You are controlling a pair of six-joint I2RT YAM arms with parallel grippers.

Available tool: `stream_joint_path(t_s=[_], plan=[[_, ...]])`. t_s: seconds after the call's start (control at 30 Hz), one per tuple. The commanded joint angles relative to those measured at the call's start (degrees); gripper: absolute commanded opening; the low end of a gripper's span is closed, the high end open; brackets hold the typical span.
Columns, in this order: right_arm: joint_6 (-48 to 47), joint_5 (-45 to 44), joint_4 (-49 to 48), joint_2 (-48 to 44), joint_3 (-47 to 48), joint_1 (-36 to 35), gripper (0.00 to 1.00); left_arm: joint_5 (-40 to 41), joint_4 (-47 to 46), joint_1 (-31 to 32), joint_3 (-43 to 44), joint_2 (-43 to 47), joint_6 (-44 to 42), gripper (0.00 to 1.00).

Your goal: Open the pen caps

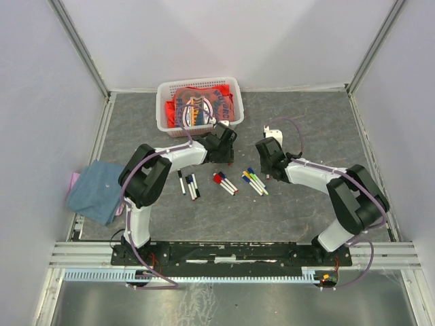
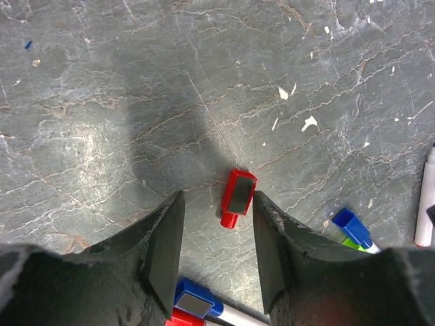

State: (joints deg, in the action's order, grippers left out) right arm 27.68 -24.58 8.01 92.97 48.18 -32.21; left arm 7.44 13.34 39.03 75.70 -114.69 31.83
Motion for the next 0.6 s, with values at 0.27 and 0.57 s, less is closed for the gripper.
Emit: stream_joint_path(t_s=[0.27,0.57], plan=[[-8.57,8.55,0.26,-6.98,-1.00,-3.06,0.39,-0.18,-3.14,-0.08,-3.81,8.65,1.05,0.56],[-9.39,10.16,0.92,-4.49,-0.61,-4.59,0.37,-5.07,-7.57,-2.11,-7.96,13.63,5.63,0.61]])
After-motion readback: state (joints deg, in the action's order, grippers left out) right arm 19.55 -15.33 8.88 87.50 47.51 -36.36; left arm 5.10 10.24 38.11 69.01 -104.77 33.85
